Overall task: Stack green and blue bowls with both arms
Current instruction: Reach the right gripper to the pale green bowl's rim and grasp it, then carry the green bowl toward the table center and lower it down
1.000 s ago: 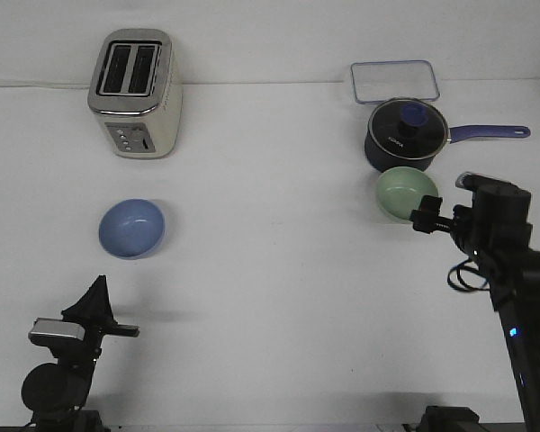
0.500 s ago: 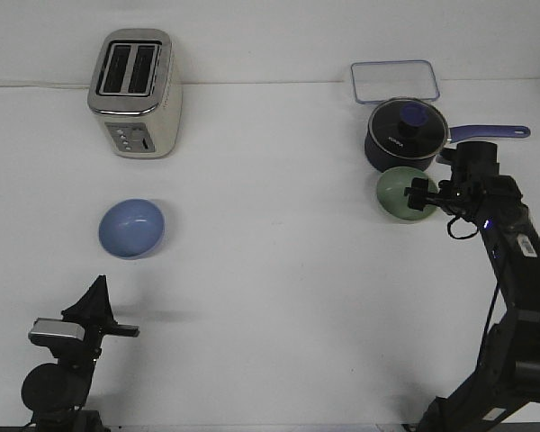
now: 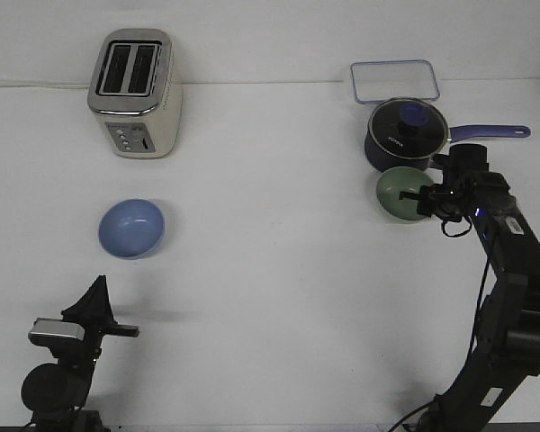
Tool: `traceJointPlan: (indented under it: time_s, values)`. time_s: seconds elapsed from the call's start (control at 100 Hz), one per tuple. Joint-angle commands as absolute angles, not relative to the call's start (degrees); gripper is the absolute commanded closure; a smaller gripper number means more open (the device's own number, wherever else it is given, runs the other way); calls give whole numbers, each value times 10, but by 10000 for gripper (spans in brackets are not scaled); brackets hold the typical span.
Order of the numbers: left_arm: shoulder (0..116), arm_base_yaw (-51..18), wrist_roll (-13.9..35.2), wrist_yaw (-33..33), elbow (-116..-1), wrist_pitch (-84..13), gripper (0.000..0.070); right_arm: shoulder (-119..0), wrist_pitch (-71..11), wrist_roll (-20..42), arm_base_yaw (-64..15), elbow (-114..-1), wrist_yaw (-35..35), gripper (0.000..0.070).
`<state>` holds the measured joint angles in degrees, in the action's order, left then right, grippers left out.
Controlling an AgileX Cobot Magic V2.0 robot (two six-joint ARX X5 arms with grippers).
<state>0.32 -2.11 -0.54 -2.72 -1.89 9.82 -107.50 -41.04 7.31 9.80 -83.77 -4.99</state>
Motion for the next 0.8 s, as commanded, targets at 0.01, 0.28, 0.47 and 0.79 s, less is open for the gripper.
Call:
traceJointPlan:
  time_s: [0.01, 0.28, 0.47, 0.79]
  values:
    - [3, -21, -4, -27, -8, 104, 685, -1084, -406, 66, 100, -852, -52, 700]
    - [3, -21, -4, -27, -8, 104, 685, -1003, -412, 68, 122, -852, -101, 700]
    - [3, -21, -4, -27, -8, 104, 685, -915, -442, 77, 132, -852, -169, 700]
    - [3, -21, -4, -26, -8, 104, 685, -808, -498, 75, 31, -791, -229, 700]
